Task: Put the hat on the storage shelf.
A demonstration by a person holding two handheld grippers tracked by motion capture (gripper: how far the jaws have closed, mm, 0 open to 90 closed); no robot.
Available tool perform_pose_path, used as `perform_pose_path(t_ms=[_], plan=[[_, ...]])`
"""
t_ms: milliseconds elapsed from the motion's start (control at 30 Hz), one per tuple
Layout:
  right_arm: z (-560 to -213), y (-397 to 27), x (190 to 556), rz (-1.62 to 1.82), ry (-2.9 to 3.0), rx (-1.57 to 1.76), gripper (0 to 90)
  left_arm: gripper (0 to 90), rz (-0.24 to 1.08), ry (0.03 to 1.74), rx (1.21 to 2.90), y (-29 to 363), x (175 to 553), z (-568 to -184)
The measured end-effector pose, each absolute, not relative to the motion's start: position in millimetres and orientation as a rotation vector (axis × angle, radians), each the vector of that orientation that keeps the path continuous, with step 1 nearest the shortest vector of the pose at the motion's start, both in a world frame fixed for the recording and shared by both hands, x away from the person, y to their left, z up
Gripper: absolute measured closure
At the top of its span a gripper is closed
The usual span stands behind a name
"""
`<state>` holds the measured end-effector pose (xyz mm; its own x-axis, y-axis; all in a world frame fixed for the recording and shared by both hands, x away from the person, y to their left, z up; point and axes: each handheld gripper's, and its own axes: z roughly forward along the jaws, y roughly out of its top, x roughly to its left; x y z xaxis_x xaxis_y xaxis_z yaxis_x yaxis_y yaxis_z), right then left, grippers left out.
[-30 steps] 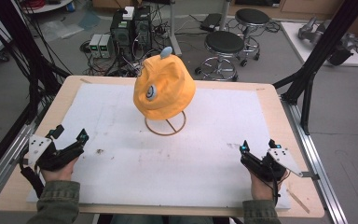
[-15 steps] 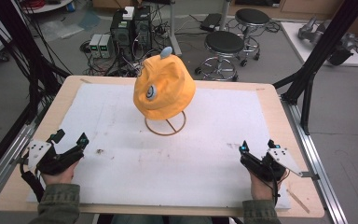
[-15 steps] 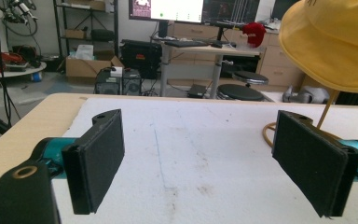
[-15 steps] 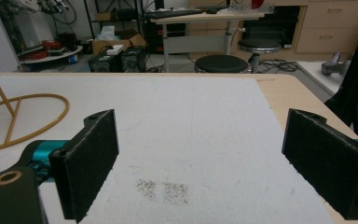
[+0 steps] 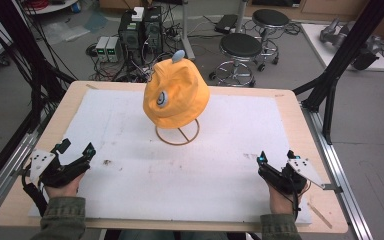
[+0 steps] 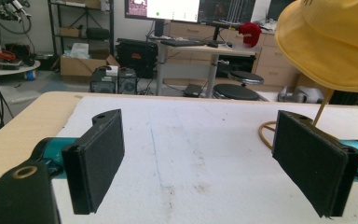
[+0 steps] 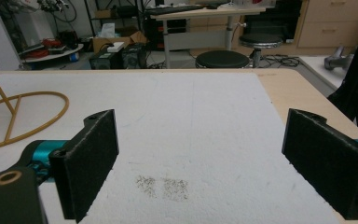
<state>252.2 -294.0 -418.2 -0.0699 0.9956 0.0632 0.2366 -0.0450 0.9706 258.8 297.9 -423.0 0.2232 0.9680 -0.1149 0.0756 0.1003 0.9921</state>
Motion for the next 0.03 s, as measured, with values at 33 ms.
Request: perform_pose_path(t_ms=[33], plan=[[-418.2, -294.0, 252.2, 1.186, 1.416, 1.387, 9.7, 17.3, 0.931, 1.133, 1.275, 297.9, 258.8, -423.0]])
